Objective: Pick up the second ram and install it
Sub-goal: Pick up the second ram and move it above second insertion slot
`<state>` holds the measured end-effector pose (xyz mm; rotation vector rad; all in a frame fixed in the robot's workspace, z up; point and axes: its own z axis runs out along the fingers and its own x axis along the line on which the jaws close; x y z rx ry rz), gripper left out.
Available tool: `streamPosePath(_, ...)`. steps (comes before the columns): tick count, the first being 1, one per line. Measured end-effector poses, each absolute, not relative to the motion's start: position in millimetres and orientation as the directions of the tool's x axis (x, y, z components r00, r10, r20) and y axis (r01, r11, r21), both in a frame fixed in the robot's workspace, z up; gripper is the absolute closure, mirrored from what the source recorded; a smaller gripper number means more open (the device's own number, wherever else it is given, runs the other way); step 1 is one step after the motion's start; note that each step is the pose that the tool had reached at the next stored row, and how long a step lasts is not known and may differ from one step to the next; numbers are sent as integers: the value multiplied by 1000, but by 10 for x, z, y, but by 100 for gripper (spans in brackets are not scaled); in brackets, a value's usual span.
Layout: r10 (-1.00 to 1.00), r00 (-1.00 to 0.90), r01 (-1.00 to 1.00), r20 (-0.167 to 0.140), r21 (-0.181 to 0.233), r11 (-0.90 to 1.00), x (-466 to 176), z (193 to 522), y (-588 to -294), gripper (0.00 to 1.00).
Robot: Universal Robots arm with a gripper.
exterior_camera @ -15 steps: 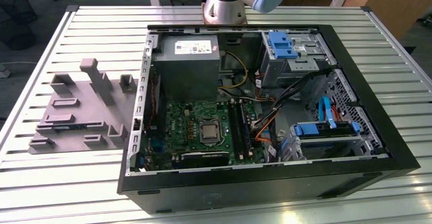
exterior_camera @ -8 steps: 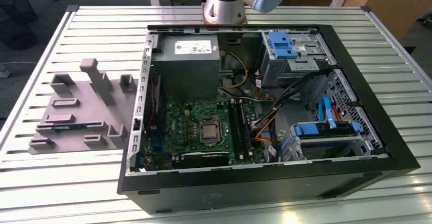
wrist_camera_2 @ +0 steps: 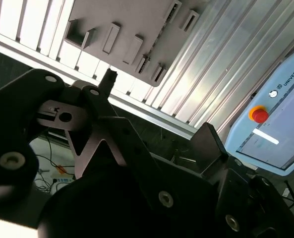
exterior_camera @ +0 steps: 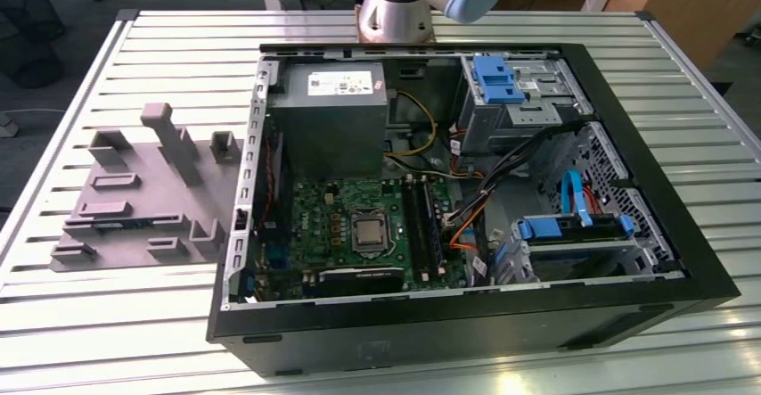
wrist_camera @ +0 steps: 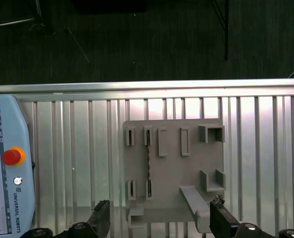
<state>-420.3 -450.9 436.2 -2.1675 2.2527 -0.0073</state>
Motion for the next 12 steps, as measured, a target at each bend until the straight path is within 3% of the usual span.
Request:
streamPosePath(1,-999,-39,-999,-8,-14,39,-4203,4360,-4508,11)
streamPosePath(2,-999,-38,-999,-8,-14,39,-4203,4358,-4508,18)
streamPosePath(9,-999,-38,-999,-8,-14,39,-4203,4345,-4508,19)
streamPosePath(10,-999,-38,-999,-8,-14,39,-4202,4344,-4508,26)
streamPosePath(12,-999,-39,-999,-8,-14,39,-4203,4340,-4508,27)
